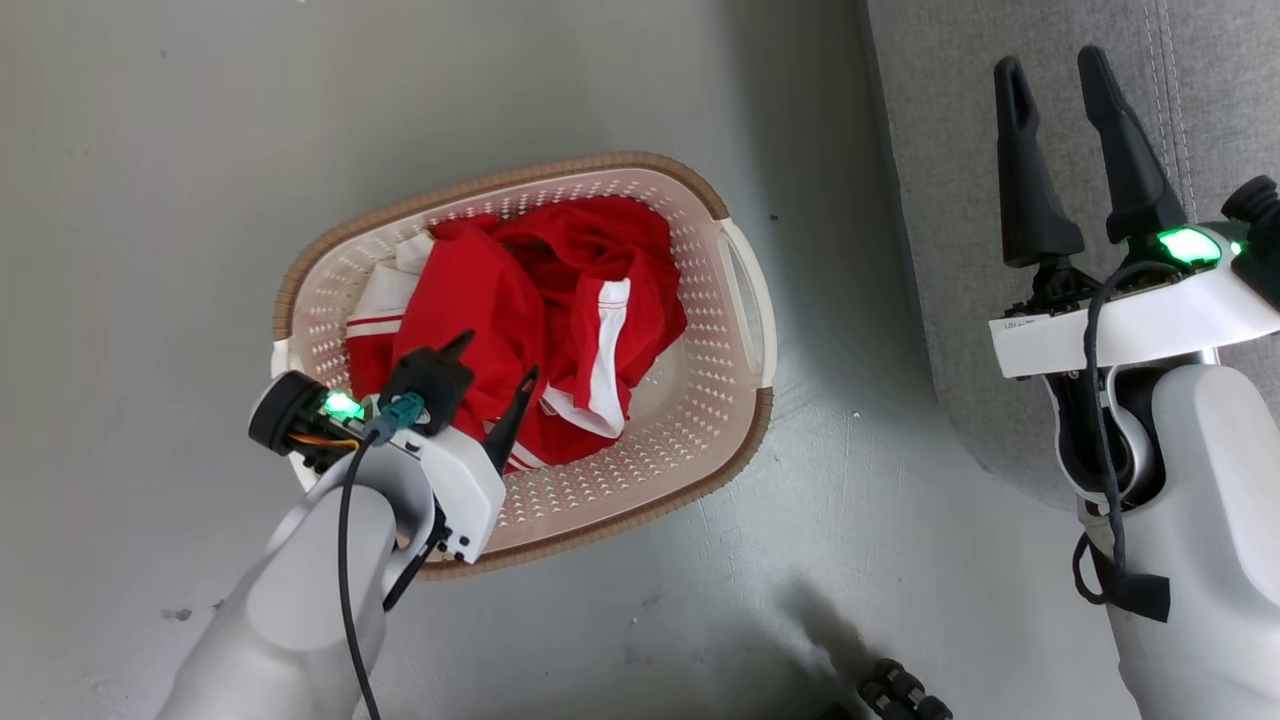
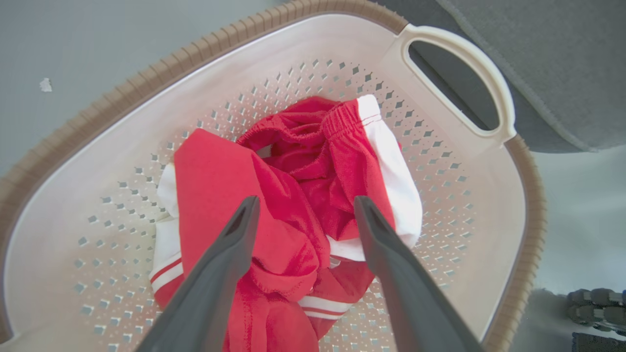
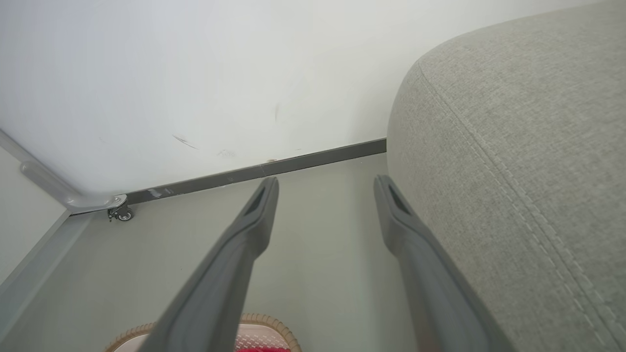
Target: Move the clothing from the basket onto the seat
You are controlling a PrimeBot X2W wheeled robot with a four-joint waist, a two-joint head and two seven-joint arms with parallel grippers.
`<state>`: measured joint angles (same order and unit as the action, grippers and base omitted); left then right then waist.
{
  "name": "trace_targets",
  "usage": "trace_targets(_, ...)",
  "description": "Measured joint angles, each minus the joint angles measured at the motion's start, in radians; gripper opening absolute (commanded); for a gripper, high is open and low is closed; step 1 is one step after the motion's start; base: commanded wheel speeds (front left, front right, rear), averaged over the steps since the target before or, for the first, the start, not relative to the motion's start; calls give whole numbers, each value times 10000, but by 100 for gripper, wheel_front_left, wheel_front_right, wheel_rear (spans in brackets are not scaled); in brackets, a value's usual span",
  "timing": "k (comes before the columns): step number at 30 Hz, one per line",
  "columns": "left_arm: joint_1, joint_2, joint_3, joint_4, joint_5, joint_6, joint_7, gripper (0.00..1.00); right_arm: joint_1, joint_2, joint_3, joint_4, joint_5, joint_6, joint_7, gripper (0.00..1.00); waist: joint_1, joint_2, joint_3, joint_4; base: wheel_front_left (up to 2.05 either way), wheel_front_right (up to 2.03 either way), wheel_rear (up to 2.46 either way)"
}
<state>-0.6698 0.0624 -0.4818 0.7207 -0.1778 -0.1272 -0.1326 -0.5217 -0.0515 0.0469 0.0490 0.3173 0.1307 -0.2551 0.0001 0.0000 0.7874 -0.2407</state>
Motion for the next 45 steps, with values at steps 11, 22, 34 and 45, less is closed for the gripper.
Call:
trace_targets(11,-917,-6,6,888,125,0,359,100,-80,17,138,-44,286,0,0,100,0,0,421,-276,0,0,0)
trace_targets(22,-1540,61,-573,1764,1106,199,612,100,-409,29,328,-75,644,0,0,100,0,0,761,-556,0,0,0)
trace_targets(34,-2022,311,-1576,2619,2305,512,788,100,-606,38,362,-44,782,0,0,100,0,0,863,-753,0,0,0)
trace_targets(45,-2088,313,-1887,3346,2594,642,976,100,-606,50,393,-8,880,0,0,100,0,0,801,-831,0,0,0)
